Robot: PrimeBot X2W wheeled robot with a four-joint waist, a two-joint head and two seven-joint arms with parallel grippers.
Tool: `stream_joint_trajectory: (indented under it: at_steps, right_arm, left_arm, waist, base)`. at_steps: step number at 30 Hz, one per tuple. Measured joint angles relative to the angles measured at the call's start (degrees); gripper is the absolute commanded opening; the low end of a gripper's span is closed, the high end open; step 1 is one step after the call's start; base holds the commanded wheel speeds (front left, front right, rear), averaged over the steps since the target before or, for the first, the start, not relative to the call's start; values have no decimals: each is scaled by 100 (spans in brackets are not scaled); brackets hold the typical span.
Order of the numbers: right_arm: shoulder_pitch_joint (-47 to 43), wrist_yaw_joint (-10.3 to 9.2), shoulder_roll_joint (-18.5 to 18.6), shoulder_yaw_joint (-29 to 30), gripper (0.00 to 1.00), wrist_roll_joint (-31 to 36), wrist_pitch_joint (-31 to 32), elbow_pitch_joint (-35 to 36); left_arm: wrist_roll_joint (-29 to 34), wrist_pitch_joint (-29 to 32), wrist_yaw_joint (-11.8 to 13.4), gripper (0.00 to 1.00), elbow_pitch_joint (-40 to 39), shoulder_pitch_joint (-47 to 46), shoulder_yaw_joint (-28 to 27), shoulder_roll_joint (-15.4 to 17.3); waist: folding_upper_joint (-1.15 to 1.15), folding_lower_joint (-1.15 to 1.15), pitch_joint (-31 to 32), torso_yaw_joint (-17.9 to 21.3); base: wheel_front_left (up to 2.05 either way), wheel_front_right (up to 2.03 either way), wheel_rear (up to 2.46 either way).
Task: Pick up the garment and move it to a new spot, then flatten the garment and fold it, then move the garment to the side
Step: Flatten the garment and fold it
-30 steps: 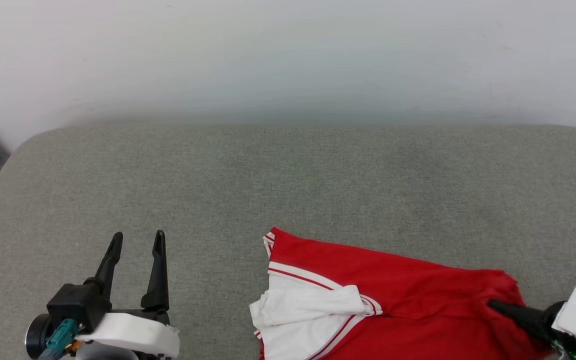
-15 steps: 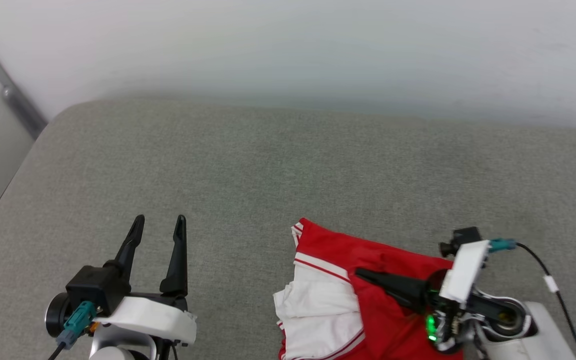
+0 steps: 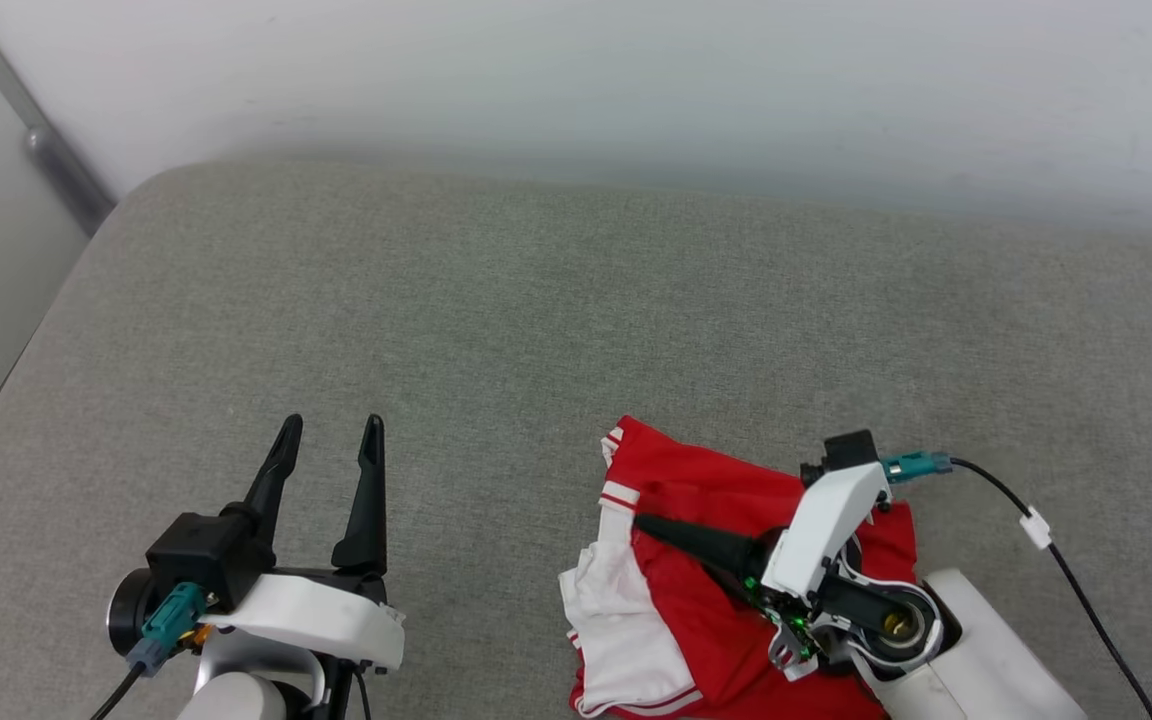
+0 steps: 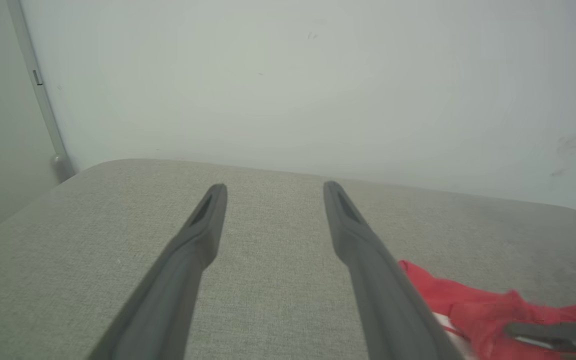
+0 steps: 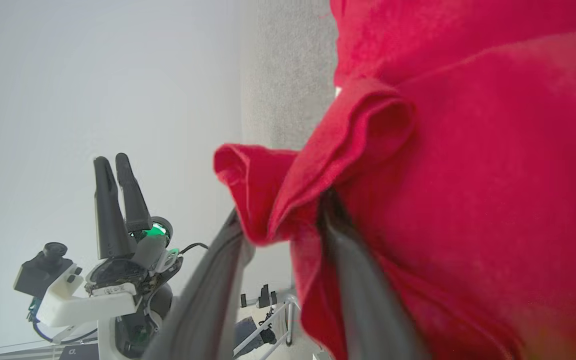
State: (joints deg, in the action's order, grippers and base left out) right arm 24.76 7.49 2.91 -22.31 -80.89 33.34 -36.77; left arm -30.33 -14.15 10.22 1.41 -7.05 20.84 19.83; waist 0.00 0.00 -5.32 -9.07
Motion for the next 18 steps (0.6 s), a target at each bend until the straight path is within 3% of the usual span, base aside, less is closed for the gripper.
stream_joint_trajectory:
  at_steps: [6,12,15,18]
  right_arm:
    - [254,0,157,-478,100,615,-167,360]
    - [364,0,922,-1034,100,2095,-950,1060]
    - [363,0,1262,-1031,100,2945,-1464,1168]
    - [275,1,1456,-672,100,3691,-1934,1160]
  left_arm:
    - [-9,-19,-14,100,92,-4,-15,-11]
    - [-18,-25,-7,100,142,49,-49,-2]
    - [-20,-43,18,100,146,110,-76,4]
    - [-24,-52,62,100,142,171,-133,18]
  waist:
    - [0,0,80,101]
    - [0,0,229,248]
    - [0,0,296,352]
    - [0,0,354,471]
  base:
    - [0,0,0]
    - [0,0,0]
    - [0,0,0]
    - [0,0,0]
